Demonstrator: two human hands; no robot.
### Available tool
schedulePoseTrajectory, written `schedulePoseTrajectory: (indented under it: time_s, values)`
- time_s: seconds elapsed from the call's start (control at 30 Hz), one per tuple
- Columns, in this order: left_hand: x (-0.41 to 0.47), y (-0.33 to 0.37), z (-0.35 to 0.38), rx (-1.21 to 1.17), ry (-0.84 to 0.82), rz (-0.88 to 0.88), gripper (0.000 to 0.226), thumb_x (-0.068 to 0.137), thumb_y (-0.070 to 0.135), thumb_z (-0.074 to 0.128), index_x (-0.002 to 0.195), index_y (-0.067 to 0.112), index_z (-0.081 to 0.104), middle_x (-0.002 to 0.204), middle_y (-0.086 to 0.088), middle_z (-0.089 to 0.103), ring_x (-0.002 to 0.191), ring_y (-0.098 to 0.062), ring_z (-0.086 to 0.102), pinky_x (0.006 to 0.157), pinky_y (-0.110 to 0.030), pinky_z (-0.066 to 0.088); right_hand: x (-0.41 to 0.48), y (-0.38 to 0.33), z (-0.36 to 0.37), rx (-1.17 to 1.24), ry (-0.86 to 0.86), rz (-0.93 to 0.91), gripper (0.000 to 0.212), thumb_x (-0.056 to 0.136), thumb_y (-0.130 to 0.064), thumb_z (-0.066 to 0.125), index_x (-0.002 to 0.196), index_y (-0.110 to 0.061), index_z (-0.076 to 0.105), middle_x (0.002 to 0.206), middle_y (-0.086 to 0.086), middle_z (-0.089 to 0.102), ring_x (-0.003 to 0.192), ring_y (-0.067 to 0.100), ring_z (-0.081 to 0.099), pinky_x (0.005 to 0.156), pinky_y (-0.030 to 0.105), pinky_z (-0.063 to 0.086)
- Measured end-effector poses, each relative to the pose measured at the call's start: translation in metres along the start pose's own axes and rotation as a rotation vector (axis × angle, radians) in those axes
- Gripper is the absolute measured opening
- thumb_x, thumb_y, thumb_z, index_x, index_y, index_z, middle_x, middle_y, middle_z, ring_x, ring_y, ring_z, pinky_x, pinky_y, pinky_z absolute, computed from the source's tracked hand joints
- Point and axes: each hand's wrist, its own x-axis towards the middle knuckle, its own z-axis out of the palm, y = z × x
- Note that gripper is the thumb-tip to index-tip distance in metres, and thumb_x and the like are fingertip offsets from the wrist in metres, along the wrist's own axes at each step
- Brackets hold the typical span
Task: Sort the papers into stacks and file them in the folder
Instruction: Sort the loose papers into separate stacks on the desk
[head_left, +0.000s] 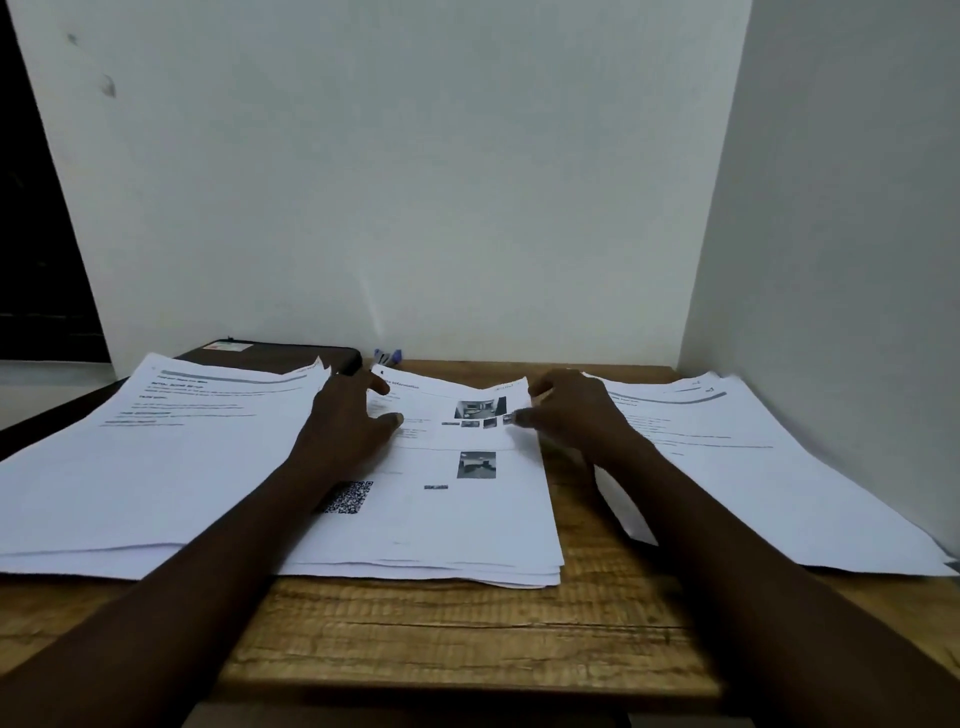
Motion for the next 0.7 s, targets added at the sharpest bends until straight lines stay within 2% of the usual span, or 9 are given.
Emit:
schedulePoseTrajectory:
  time_s: [0.07,0.17,0.23,0.3,0.4,0.47,0.57,0.63,0.7]
  values:
    - [-0.001,0.004,-0.002,-0.022,0.045,0.035,0.033,0.084,0.018,0.075,0.114,0.012,0.063,0.135,-0.013,0.054,0.131,-0.028,0.045,0.094,-0.028,0.031,0.003,0.005,-0.020,0.250,0.098,0.038,0.033,0.079,-0.017,0.075,0.105,0.001,0.069,0.110,0.020,0.068,0.088,0.024,0.064,0.080,0.035,0.053]
    - [-0.003,0.024,-0.005,-0.107,0.090,0.049,0.027,0.086,0.014,0.072,0.112,0.012,0.065,0.117,-0.005,0.059,0.111,-0.022,0.055,0.083,-0.024,0.032,0.005,0.015,-0.062,0.566,0.155,0.080,0.025,0.081,-0.018,0.076,0.102,-0.007,0.069,0.107,0.016,0.069,0.093,0.027,0.067,0.077,0.035,0.054]
    - [-0.008,0.047,-0.004,-0.265,0.068,0.017,0.023,0.088,0.014,0.070,0.111,0.014,0.065,0.110,0.000,0.060,0.099,-0.019,0.057,0.084,-0.027,0.040,0.002,0.029,-0.090,0.557,0.216,0.049,0.021,0.082,-0.021,0.075,0.100,-0.013,0.069,0.101,0.008,0.070,0.096,0.025,0.066,0.075,0.033,0.055]
    - [-0.017,0.078,-0.002,-0.543,-0.047,-0.056,0.017,0.090,0.010,0.067,0.106,0.014,0.063,0.106,-0.004,0.062,0.092,-0.023,0.061,0.086,-0.038,0.049,-0.005,0.051,-0.109,0.523,0.268,0.041,0.015,0.081,-0.021,0.076,0.094,-0.018,0.069,0.093,0.003,0.069,0.089,0.022,0.065,0.072,0.033,0.054]
    - [-0.035,0.129,0.013,-0.880,-0.309,-0.199,0.018,0.092,0.006,0.064,0.110,0.009,0.059,0.104,-0.014,0.062,0.089,-0.025,0.061,0.085,-0.039,0.053,-0.019,0.092,-0.114,0.465,0.394,0.110,0.012,0.082,-0.019,0.073,0.092,-0.022,0.069,0.091,0.004,0.071,0.085,0.022,0.067,0.087,0.042,0.056]
    - [-0.045,0.158,0.029,-0.903,-0.434,-0.262,0.017,0.092,0.010,0.066,0.108,0.011,0.059,0.098,-0.009,0.059,0.087,-0.023,0.054,0.078,-0.034,0.049,-0.029,0.115,-0.111,0.376,0.549,0.105,0.009,0.085,-0.017,0.068,0.093,-0.021,0.069,0.094,0.003,0.072,0.092,0.022,0.067,0.090,0.039,0.052]
    - [-0.053,0.184,0.051,-0.892,-0.486,-0.323,0.015,0.092,0.011,0.065,0.103,0.016,0.055,0.094,-0.004,0.050,0.086,-0.019,0.045,0.074,-0.032,0.038,-0.042,0.127,-0.106,0.327,0.708,0.045,0.012,0.091,-0.016,0.060,0.097,-0.012,0.070,0.093,0.003,0.073,0.090,0.019,0.065,0.076,0.023,0.040]
    - [-0.057,0.196,0.058,-0.913,-0.458,-0.394,0.017,0.092,0.010,0.064,0.107,0.010,0.057,0.107,-0.006,0.052,0.093,-0.020,0.051,0.082,-0.034,0.043,-0.045,0.128,-0.102,0.353,0.718,0.014,0.013,0.094,-0.018,0.056,0.095,-0.012,0.068,0.087,0.001,0.072,0.085,0.017,0.063,0.070,0.022,0.037]
    - [-0.061,0.207,0.058,-0.992,-0.440,-0.479,0.010,0.094,0.005,0.060,0.103,0.007,0.056,0.100,-0.008,0.054,0.083,-0.021,0.056,0.078,-0.034,0.048,-0.041,0.128,-0.097,0.378,0.673,0.001,0.017,0.096,-0.026,0.053,0.093,-0.013,0.065,0.084,0.001,0.071,0.083,0.020,0.065,0.072,0.028,0.044]
